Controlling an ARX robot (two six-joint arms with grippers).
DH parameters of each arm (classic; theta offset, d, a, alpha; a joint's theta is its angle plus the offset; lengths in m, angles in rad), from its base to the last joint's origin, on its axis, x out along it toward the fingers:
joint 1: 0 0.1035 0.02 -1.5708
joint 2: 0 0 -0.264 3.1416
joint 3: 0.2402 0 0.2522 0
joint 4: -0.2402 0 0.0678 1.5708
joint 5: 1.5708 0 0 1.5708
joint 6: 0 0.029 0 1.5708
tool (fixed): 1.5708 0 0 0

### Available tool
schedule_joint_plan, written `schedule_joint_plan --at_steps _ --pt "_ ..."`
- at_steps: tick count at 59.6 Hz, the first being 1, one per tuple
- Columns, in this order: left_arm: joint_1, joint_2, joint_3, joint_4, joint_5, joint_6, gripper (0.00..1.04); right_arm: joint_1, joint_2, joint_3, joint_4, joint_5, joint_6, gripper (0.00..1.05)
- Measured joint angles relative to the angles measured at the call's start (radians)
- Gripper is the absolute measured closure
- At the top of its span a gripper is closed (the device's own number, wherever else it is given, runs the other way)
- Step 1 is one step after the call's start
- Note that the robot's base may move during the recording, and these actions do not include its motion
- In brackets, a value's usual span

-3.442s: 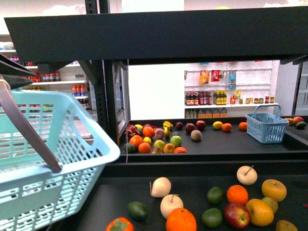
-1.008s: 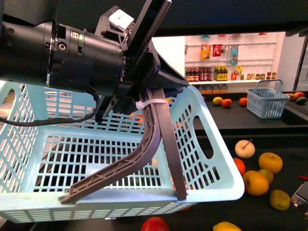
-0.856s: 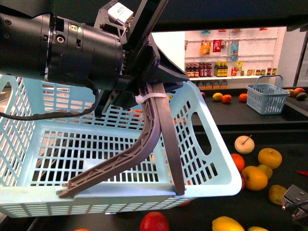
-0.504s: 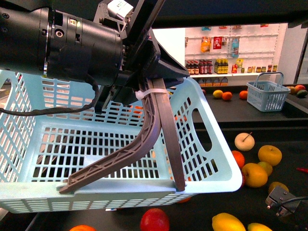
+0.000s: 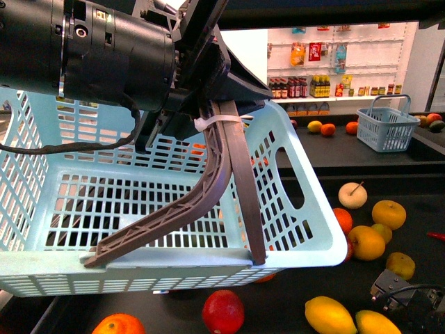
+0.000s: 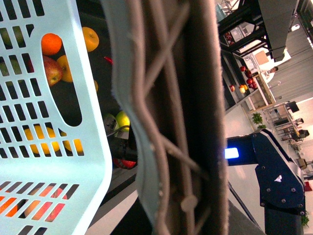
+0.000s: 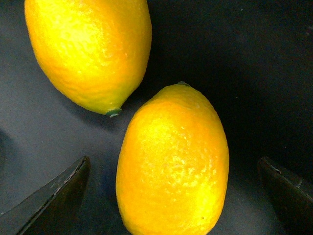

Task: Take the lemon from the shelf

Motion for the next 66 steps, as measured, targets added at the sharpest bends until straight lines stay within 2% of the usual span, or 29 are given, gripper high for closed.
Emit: schedule_joint_plan --at_steps 17,36,42,53,66 --pt "0.0 0.0 0.0 0.0 0.0 0.0 0.95 0.004 0.047 0.052 0.002 0.005 0.004 0.02" --pt "0.0 0.0 0.0 0.0 0.0 0.0 0.95 0.005 0.057 0.064 -0.005 0.011 0.029 0.44" --pt "0.0 0.0 0.0 0.0 0.0 0.0 0.95 -0.001 0.055 0.054 0.027 0.011 0.04 0.52" --pt "0.0 0.0 0.0 0.0 0.0 0.0 0.95 -0.026 0.005 -0.004 0.129 0.018 0.105 0.54" --pt "0.0 0.0 0.0 0.0 0.0 0.0 0.95 -0.076 -0.193 -0.149 0.285 -0.041 0.175 0.54"
